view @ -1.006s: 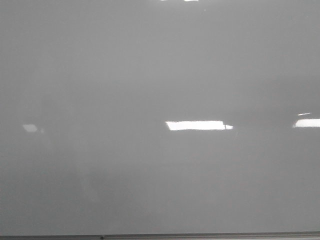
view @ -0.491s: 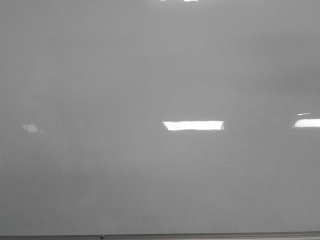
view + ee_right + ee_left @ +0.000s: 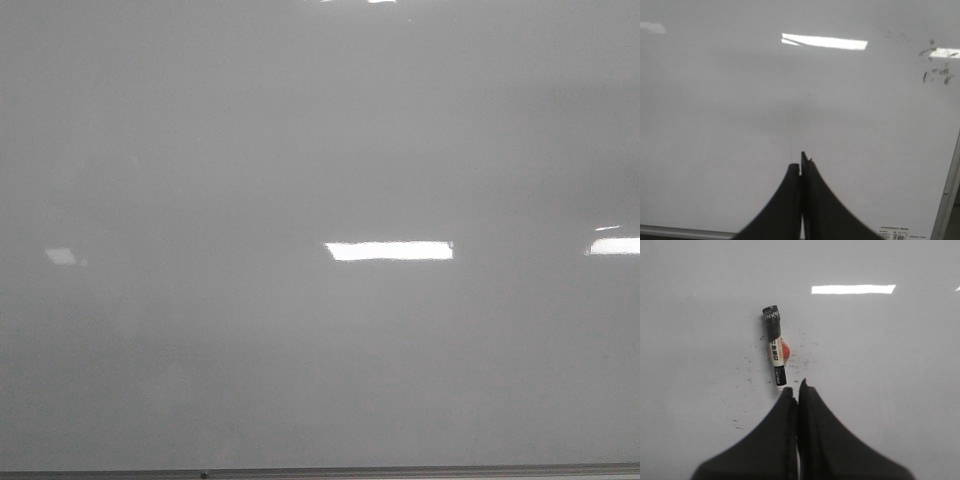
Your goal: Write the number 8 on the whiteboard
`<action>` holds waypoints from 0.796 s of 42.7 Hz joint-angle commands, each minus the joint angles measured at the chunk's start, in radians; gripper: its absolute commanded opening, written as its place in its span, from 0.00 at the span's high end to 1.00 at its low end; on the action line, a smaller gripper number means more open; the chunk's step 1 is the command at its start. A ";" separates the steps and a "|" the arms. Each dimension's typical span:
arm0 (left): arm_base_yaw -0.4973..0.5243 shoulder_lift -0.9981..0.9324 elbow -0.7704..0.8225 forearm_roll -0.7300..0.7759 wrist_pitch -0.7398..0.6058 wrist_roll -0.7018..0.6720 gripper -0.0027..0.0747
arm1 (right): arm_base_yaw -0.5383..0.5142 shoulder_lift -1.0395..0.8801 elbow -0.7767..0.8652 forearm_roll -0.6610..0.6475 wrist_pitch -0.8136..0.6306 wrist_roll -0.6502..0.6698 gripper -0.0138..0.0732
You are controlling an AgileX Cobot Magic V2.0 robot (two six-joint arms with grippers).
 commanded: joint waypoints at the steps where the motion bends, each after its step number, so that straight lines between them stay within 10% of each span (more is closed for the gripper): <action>1: 0.000 0.040 -0.025 -0.022 -0.065 -0.009 0.99 | -0.003 0.030 -0.021 0.016 -0.066 -0.010 0.88; 7: 0.000 0.098 -0.025 -0.026 -0.055 -0.009 0.93 | -0.003 0.049 -0.021 0.025 -0.063 -0.010 0.60; 15: 0.000 0.185 -0.025 -0.026 -0.053 -0.009 0.55 | -0.003 0.055 -0.021 0.025 -0.062 -0.010 0.16; 22: 0.000 0.269 -0.025 -0.026 -0.066 -0.009 0.26 | -0.003 0.055 -0.021 0.025 -0.063 -0.010 0.15; 34: 0.046 0.446 -0.031 -0.026 -0.179 -0.020 0.26 | -0.003 0.055 -0.021 0.025 -0.068 -0.010 0.15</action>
